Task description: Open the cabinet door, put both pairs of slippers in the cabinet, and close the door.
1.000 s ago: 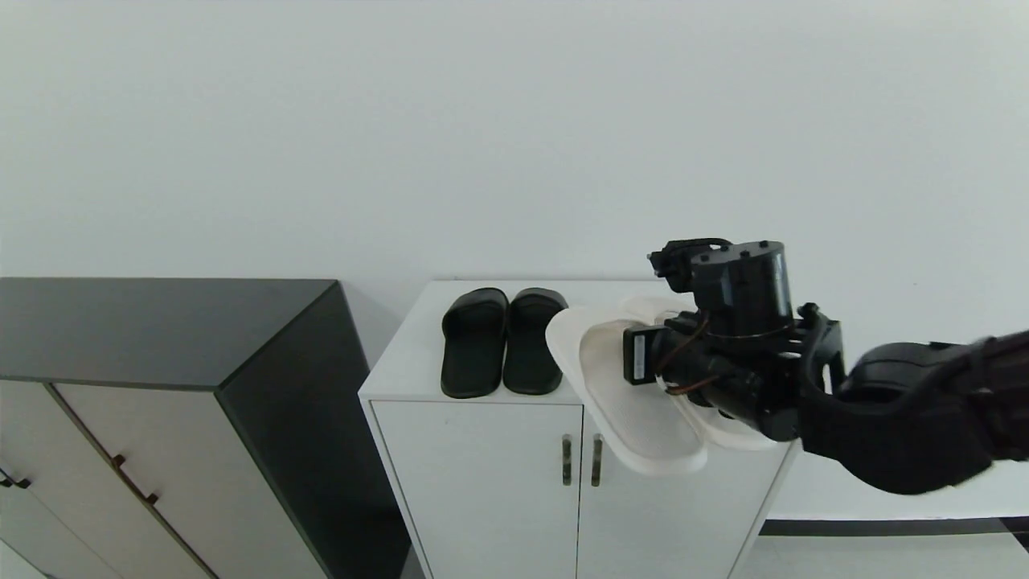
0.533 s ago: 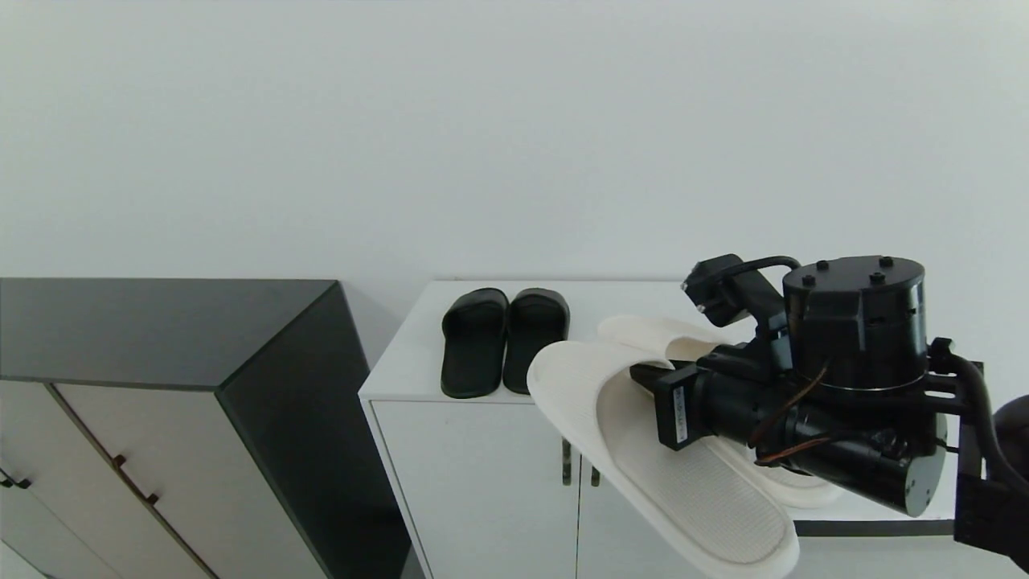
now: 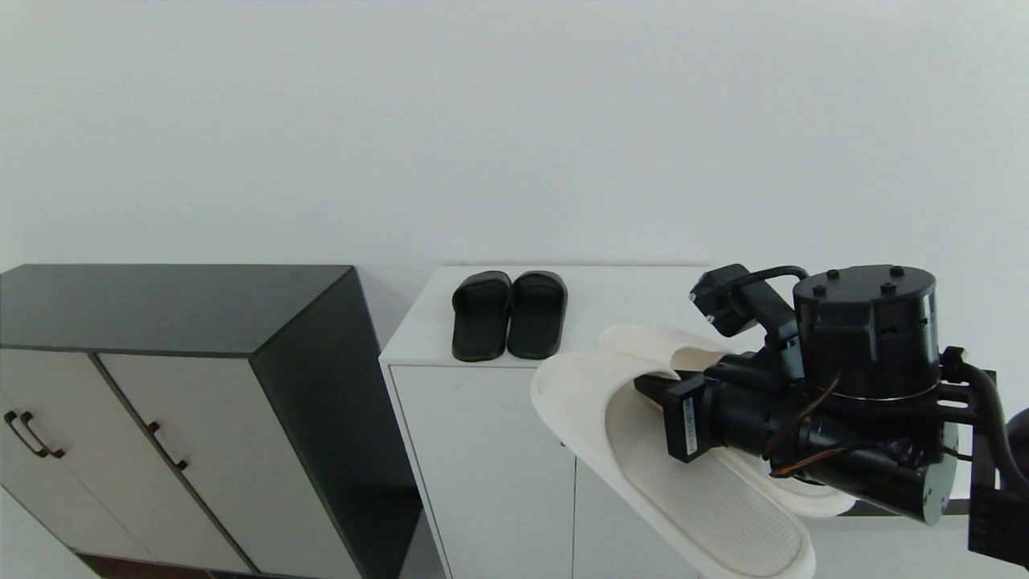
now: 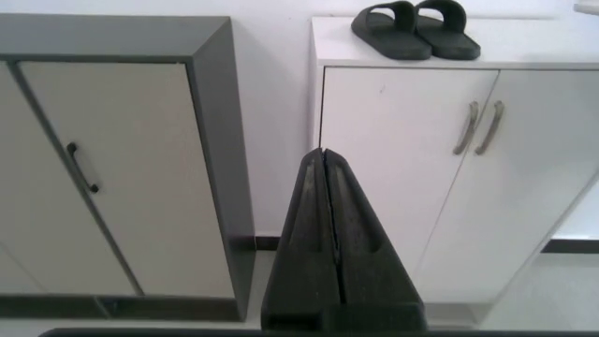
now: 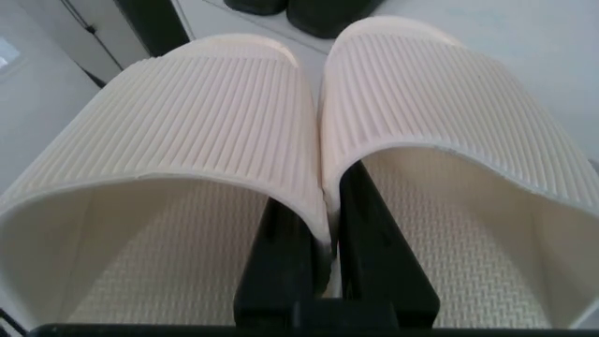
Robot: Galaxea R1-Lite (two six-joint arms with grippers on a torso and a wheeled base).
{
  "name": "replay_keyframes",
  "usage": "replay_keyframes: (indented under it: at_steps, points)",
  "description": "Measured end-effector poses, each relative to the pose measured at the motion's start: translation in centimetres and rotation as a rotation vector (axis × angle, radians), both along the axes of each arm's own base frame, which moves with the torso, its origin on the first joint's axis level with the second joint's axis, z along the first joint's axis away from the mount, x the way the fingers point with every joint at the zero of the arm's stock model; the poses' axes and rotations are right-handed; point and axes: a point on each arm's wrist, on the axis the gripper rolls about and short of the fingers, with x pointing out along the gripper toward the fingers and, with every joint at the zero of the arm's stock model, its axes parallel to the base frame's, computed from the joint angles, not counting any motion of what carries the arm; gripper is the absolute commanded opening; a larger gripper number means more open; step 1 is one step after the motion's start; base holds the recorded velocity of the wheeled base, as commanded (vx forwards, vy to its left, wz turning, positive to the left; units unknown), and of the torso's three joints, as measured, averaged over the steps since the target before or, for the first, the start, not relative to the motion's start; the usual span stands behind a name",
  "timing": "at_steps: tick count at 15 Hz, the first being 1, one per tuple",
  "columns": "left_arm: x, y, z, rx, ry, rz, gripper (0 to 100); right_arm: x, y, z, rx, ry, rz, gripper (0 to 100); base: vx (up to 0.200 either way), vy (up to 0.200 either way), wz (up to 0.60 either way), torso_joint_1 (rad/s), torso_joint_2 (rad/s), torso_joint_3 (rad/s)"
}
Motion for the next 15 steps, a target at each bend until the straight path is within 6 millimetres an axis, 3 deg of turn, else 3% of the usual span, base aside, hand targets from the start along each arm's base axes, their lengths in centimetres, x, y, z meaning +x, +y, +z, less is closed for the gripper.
replay_keyframes:
  at_steps: [12, 15]
  points:
    - [0.0, 0.0, 0.0, -0.001, 0.0, 0.009, 0, 0.1, 0.1, -1.3, -0.041, 0.029, 0.007, 0, 0.0, 0.0, 0.0, 0.0, 0.0, 0.0]
    - [0.0, 0.0, 0.0, -0.001, 0.0, 0.007, 0, 0.0, 0.3, -1.6, -0.046, 0.036, 0.015, 0, 0.0, 0.0, 0.0, -0.124, 0.29, 0.158]
